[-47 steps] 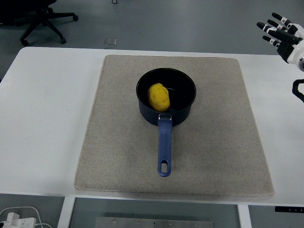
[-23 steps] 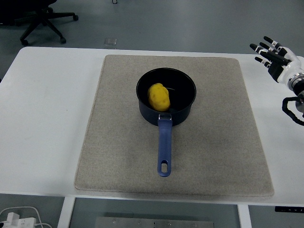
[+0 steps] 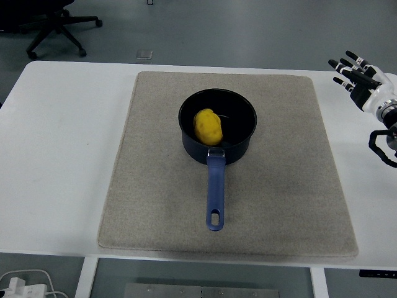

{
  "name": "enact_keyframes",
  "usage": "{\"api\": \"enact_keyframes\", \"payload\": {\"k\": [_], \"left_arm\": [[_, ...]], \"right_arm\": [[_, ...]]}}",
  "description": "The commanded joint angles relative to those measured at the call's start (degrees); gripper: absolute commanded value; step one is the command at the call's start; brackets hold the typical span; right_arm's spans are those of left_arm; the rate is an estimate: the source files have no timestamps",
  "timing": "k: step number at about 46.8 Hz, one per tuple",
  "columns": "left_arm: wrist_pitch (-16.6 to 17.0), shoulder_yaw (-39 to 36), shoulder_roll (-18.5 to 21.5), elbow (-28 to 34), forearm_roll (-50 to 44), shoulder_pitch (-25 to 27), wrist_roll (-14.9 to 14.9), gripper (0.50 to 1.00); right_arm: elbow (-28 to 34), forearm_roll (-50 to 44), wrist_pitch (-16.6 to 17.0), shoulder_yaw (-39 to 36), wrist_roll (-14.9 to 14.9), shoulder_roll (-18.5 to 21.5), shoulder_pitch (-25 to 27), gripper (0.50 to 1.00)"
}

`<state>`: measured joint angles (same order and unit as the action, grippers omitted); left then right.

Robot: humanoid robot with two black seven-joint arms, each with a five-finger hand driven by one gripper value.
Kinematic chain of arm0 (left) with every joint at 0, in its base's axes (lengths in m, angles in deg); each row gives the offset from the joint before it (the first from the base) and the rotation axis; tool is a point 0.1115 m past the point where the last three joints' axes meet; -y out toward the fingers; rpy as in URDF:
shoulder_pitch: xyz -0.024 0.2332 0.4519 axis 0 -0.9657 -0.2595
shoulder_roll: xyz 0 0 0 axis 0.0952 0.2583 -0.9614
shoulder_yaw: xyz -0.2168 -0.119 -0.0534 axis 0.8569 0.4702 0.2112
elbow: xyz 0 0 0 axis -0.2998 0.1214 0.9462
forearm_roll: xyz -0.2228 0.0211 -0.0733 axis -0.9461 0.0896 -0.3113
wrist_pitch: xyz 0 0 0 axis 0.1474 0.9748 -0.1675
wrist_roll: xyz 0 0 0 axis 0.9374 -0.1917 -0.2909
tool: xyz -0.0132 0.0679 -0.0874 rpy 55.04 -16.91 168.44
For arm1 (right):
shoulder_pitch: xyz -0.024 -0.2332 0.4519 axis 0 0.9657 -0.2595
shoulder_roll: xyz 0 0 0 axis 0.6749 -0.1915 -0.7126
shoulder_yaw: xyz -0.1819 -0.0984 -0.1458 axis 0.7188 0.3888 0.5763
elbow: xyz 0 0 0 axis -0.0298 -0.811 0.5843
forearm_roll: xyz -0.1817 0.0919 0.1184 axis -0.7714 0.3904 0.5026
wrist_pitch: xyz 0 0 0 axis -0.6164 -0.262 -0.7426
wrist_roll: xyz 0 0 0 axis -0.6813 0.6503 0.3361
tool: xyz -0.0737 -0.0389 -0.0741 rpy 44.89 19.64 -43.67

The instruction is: Put the potato in the blue pot

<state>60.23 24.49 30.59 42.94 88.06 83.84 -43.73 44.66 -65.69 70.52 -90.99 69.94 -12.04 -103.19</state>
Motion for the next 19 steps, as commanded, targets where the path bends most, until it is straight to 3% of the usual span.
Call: {"api": "enact_keyframes", "payload": {"k": [1,19], "left_arm": [[0.0,0.0,0.0,0.0,0.0,-0.01,0.0,0.996],[0.0,0.0,0.0,0.0,0.0,-0.01,0.0,0.996]], "right_arm": [[0.44,-0.12,0.01,0.01,-0.01,-0.12,0.18,0.928],[3.86,-0.03,1.15,0.01,-0.01,-0.21,0.44,0.928]]}}
